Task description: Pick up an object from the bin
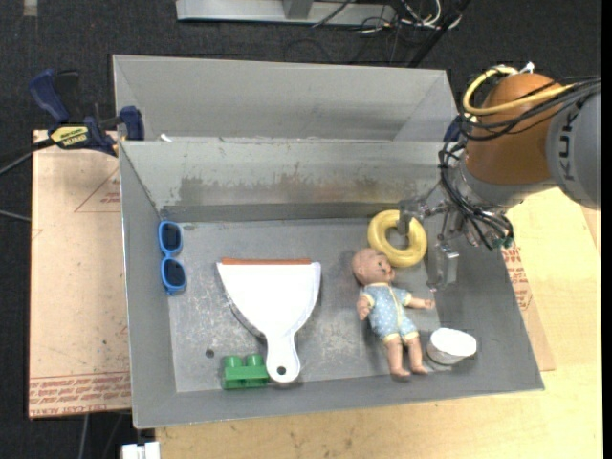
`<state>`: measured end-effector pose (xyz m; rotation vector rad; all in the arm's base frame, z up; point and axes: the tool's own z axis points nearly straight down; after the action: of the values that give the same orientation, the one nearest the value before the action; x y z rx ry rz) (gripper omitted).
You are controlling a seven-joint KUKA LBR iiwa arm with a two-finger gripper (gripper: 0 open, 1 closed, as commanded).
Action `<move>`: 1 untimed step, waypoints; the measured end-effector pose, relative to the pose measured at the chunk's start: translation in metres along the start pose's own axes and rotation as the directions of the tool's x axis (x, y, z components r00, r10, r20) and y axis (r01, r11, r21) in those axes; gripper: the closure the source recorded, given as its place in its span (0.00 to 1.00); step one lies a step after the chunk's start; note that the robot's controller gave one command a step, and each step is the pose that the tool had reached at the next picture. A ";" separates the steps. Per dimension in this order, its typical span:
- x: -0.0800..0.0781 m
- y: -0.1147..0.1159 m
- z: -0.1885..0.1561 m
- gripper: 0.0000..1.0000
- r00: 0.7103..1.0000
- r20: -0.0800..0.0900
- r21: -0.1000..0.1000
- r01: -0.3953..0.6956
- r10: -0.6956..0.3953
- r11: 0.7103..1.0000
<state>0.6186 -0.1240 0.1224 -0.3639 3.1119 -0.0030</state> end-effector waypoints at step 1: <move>-0.017 0.009 0.053 1.00 0.939 -0.002 0.000 -0.345 0.345 0.939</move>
Offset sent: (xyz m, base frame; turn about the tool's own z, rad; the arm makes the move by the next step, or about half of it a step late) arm 0.0000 0.0000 0.0000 0.0000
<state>0.6331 -0.1115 0.0695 0.1868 3.1297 0.0000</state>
